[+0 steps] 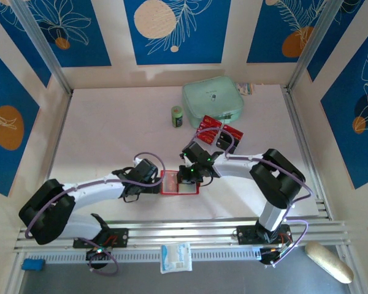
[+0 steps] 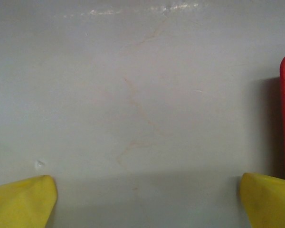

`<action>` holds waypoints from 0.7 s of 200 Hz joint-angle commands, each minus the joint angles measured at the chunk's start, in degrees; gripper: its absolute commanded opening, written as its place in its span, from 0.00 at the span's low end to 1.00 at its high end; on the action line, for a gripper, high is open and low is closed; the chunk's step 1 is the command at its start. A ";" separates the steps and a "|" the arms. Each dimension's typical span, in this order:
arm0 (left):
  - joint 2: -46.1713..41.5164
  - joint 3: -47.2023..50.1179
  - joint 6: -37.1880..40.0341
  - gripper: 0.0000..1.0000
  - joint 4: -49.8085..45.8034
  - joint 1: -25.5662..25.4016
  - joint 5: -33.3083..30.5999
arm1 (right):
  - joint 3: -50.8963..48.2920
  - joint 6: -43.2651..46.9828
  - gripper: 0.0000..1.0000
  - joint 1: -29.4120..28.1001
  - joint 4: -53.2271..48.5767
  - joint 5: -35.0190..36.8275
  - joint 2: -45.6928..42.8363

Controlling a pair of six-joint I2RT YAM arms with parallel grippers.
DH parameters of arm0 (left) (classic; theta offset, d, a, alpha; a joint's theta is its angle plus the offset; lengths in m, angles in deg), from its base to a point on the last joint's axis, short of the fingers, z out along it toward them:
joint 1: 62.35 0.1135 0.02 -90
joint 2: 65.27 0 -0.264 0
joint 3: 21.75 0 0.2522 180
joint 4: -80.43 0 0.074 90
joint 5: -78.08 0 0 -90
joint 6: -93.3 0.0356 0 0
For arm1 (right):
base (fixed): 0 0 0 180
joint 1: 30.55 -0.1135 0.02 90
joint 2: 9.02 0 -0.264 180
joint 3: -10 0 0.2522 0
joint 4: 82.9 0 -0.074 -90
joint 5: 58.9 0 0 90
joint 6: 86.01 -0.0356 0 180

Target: Put the credit cards into the card holder

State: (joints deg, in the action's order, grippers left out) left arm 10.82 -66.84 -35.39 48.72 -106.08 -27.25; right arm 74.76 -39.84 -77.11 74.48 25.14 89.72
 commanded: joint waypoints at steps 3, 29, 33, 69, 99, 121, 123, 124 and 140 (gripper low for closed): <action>1.86 1.09 -0.33 1.00 1.46 0.57 0.65 | 2.16 0.86 0.04 -0.52 -1.06 -0.36 1.92; 2.56 1.14 -0.11 1.00 2.12 0.57 0.90 | 3.61 0.99 0.04 -0.71 -1.16 -1.15 3.64; 2.69 1.14 -0.07 1.00 2.13 0.58 0.92 | 3.83 0.95 0.04 -0.75 -1.23 -1.25 3.77; 2.74 1.53 0.03 1.00 2.83 0.78 1.14 | 4.96 0.59 0.03 -1.24 -1.25 -2.11 5.36; 2.57 1.54 -0.07 1.00 2.84 0.57 1.18 | 5.08 0.31 0.01 -1.25 -1.30 -2.64 5.18; 2.14 1.62 -0.07 1.00 2.84 0.59 1.18 | 5.07 0.24 0.02 -1.16 -1.65 -2.79 3.66; 2.13 1.62 -0.06 1.00 2.84 0.62 1.18 | 5.07 0.24 0.02 -1.16 -1.68 -2.82 3.44; 2.09 1.58 -0.06 1.00 2.84 0.60 1.18 | 5.07 0.24 0.01 -1.16 -1.72 -2.83 3.33; 2.11 1.52 -0.08 1.00 2.77 0.57 1.18 | 4.90 0.24 0.02 -1.00 -2.18 -2.49 1.78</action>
State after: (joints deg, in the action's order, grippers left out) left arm 11.57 -66.84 -35.37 49.24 -106.08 -27.93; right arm 78.85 -39.86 -77.83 74.24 24.03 94.03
